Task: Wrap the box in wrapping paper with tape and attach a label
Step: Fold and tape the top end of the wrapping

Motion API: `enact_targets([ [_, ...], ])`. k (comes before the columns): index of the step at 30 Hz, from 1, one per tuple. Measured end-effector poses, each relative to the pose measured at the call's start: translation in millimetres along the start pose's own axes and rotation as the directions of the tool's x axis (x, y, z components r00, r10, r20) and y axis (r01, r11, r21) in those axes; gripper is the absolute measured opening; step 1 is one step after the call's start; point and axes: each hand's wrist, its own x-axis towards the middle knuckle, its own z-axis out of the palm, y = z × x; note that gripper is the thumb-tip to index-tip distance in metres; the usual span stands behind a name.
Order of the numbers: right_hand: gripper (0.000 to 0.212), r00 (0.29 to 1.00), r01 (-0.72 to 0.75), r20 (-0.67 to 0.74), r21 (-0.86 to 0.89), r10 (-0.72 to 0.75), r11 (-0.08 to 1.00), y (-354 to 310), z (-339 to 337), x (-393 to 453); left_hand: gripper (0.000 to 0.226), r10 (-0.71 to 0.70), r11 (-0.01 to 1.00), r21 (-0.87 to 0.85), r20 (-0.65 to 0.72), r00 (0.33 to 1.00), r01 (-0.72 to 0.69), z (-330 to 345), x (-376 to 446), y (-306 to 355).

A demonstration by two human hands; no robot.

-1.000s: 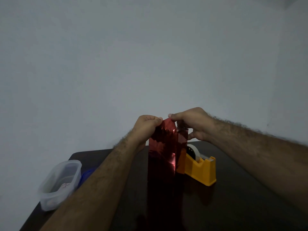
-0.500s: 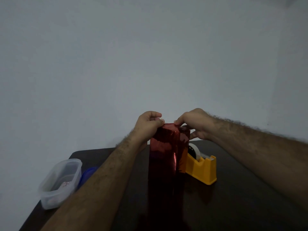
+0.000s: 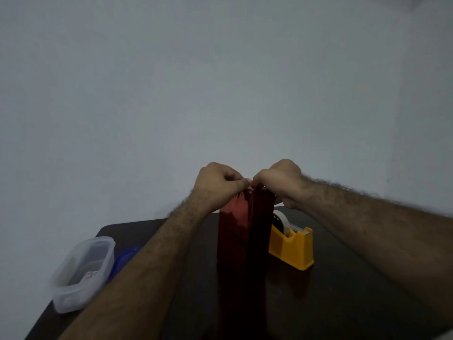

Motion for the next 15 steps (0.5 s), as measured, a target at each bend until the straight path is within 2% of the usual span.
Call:
enact_targets([
  [4, 0.019, 0.991, -0.106, 0.091, 0.108, 0.096, 0.989, -2.3, -5.0, -2.7, 0.011, -0.047, 0.999, -0.022, 0.091, 0.995, 0.049, -10.0, 0.3, 3.2],
  [8, 0.015, 0.976, -0.186, 0.140, 0.148, 0.166, 0.971, -3.5, -5.1, -2.7, 0.008, -0.061, 0.998, 0.026, 0.094, 0.994, 0.059, -11.0, 1.0, 6.6],
  [11, 0.013, 0.965, -0.231, 0.161, 0.161, 0.206, 0.959, -2.3, -5.8, -3.9, 0.007, -0.077, 0.997, -0.023, 0.123, 0.989, 0.080, -11.6, 1.3, 4.4],
  [15, 0.025, 0.970, -0.224, 0.145, 0.198, 0.197, 0.954, 2.5, -5.6, -1.2, 0.011, -0.086, 0.992, -0.080, 0.144, 0.986, 0.098, -10.7, 0.8, 3.2],
])
